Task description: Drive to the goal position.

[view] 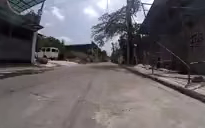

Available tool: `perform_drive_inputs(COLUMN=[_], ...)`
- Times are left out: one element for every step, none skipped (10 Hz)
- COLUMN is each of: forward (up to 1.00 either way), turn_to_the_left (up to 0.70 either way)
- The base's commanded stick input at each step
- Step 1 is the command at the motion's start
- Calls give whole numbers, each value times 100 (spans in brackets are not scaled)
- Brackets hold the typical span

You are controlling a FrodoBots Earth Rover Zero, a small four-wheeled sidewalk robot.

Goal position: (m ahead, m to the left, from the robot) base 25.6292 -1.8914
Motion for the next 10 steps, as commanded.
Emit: perform_drive_inputs(forward=[98, 98, 98, 98, 98, 98, 98, 98, 98, 98], turn_to_the_left=[0, 0, 0, 0, 0, 0, 0, 0, 0, 0])
